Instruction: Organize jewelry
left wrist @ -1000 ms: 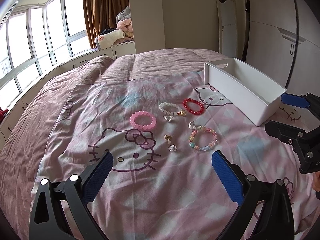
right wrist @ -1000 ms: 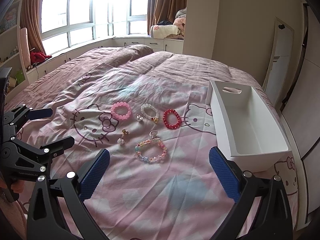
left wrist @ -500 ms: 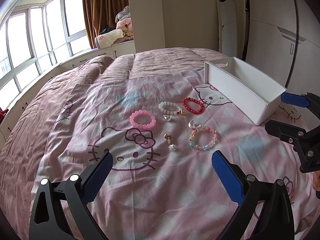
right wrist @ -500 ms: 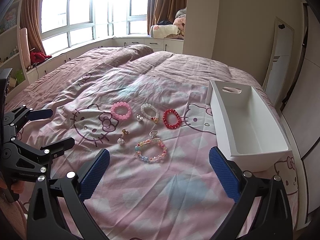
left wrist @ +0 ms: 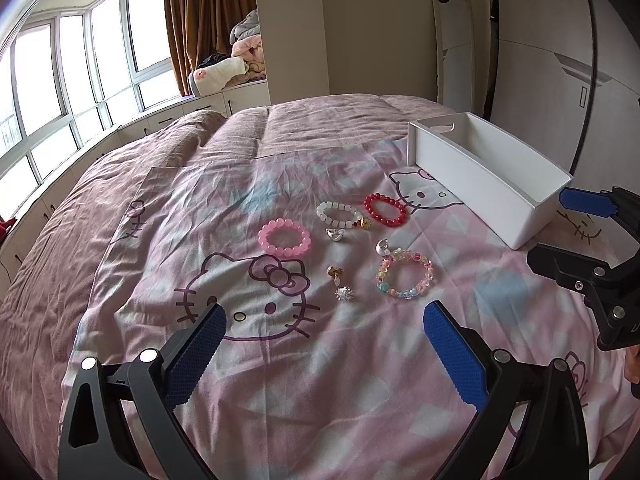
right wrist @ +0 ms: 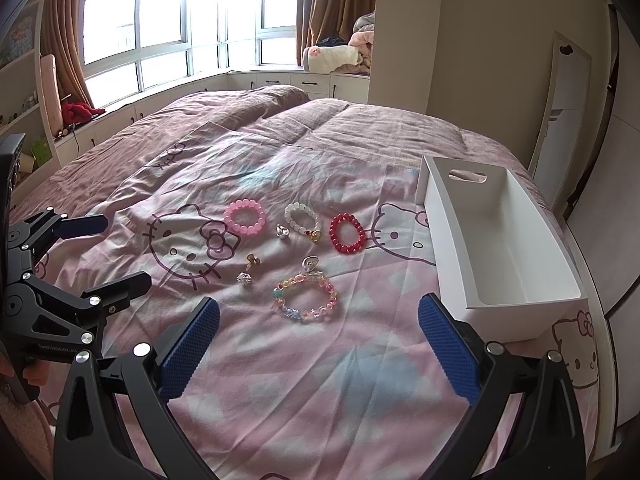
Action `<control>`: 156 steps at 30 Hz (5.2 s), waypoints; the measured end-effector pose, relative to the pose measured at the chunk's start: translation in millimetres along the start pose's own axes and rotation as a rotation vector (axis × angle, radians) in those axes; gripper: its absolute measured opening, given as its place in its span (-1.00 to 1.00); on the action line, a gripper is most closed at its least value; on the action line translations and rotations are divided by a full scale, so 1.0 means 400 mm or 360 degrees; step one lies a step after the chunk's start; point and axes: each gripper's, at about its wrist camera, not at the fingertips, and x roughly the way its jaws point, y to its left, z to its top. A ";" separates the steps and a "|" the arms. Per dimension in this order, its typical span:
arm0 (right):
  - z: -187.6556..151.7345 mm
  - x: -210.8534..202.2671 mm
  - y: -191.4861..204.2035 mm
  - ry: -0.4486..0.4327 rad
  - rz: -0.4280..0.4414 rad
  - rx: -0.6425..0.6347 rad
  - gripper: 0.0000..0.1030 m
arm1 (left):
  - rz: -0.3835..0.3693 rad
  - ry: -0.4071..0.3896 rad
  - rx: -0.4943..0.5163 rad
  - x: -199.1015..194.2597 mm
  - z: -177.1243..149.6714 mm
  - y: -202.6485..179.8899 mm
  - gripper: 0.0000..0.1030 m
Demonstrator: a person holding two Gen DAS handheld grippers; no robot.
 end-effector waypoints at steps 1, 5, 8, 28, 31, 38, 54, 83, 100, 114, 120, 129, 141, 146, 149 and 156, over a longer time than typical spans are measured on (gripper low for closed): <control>-0.001 0.002 0.000 0.0004 0.0004 0.0001 0.91 | -0.0001 0.0000 -0.0001 0.000 0.000 0.001 0.94; -0.005 0.015 -0.001 0.0032 0.0018 0.0012 0.91 | 0.0008 0.0011 0.0006 0.006 -0.004 0.000 0.94; -0.010 0.026 -0.006 0.0045 0.0028 0.0022 0.91 | 0.0015 0.0034 0.0004 0.022 -0.011 0.005 0.94; 0.000 0.324 -0.004 0.0271 0.0132 0.0072 0.91 | 0.0076 0.0275 -0.0012 0.209 -0.031 0.071 0.94; 0.000 0.361 -0.014 0.0296 0.0124 0.0063 0.91 | 0.0062 0.0294 -0.0004 0.237 -0.037 0.076 0.94; -0.012 0.419 -0.034 0.0338 0.0114 0.0006 0.81 | 0.0001 0.0261 0.0036 0.285 -0.024 0.050 0.94; -0.062 0.494 -0.097 0.0429 0.0183 0.0066 0.05 | -0.0129 0.0288 0.0126 0.415 -0.022 -0.038 0.32; -0.080 0.413 -0.117 0.0360 0.0481 0.0297 -0.85 | -0.0238 0.0355 -0.0137 0.399 -0.034 0.025 -0.51; -0.016 0.219 -0.175 0.0074 0.0457 0.0371 -0.85 | -0.0265 0.0198 -0.0057 0.282 0.041 -0.020 -0.50; 0.066 0.055 -0.286 -0.0206 0.0410 0.0420 -0.85 | -0.0376 0.0017 0.0120 0.189 0.200 -0.157 -0.50; 0.102 -0.011 -0.374 -0.0322 0.0324 0.0455 -0.85 | -0.0503 -0.0055 0.0148 0.179 0.310 -0.245 -0.50; 0.122 -0.040 -0.532 -0.0381 0.0161 0.0538 -0.85 | -0.0700 -0.0110 0.0200 0.223 0.449 -0.421 -0.50; 0.118 0.125 -0.661 -0.0165 0.0015 0.0559 -0.85 | -0.0770 0.0198 0.0360 0.475 0.530 -0.589 -0.50; 0.107 0.189 -0.695 -0.0088 0.0005 0.0581 -0.85 | -0.0791 0.0398 0.0327 0.610 0.561 -0.609 -0.50; 0.100 0.219 -0.702 -0.0047 -0.0010 0.0579 -0.84 | -0.0817 0.0481 0.0313 0.661 0.575 -0.617 -0.50; 0.090 0.257 -0.705 -0.0024 -0.0019 0.0579 -0.82 | -0.0820 0.0490 0.0340 0.692 0.576 -0.638 -0.36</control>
